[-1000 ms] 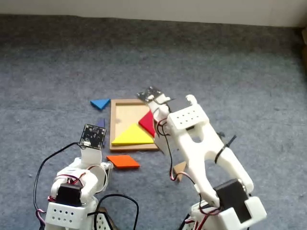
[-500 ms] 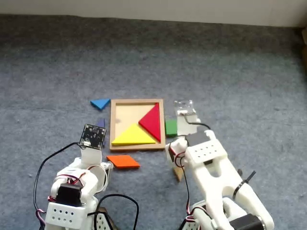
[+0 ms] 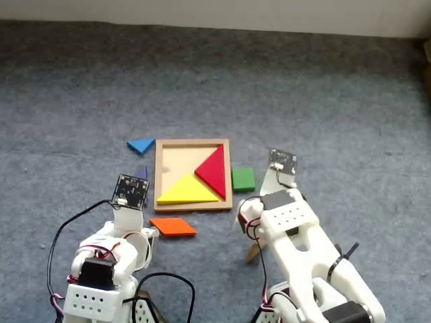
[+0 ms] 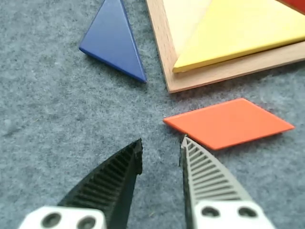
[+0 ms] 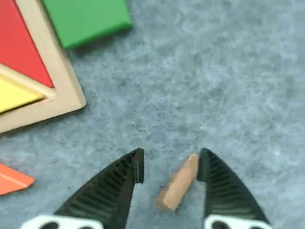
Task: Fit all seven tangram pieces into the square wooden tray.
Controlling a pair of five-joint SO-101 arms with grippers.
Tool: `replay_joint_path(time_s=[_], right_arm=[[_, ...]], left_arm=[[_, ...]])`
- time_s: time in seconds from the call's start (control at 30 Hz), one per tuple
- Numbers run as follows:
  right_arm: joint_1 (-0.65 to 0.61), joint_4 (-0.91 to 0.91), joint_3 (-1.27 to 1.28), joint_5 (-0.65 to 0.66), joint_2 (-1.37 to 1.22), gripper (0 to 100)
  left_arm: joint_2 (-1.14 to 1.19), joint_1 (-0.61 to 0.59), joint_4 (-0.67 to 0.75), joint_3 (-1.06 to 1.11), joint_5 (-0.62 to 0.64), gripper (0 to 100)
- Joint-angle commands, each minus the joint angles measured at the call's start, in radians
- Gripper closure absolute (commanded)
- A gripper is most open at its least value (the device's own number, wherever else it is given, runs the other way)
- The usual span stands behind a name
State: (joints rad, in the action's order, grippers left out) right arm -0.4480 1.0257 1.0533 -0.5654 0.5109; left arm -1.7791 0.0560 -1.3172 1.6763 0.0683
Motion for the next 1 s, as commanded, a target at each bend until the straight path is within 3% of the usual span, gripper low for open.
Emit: replay_joint_path(time_s=[0.0, 0.6, 0.83, 0.97], right_arm=[[0.010, 0.113, -0.113, -0.044, 0.024, 72.8], [-0.074, 0.116, -0.117, -0.074, 0.018, 72.9], [-0.070, 0.071, -0.056, -0.068, 0.018, 82.5], [-0.070, 0.062, -0.054, -0.066, 0.018, 82.8]], left_arm=[[-0.036, 0.016, -0.003, 0.019, 0.006, 85], [-0.036, 0.016, -0.003, 0.019, 0.006, 85], [-0.036, 0.016, -0.003, 0.019, 0.006, 85], [-0.036, 0.016, -0.003, 0.019, 0.006, 85]])
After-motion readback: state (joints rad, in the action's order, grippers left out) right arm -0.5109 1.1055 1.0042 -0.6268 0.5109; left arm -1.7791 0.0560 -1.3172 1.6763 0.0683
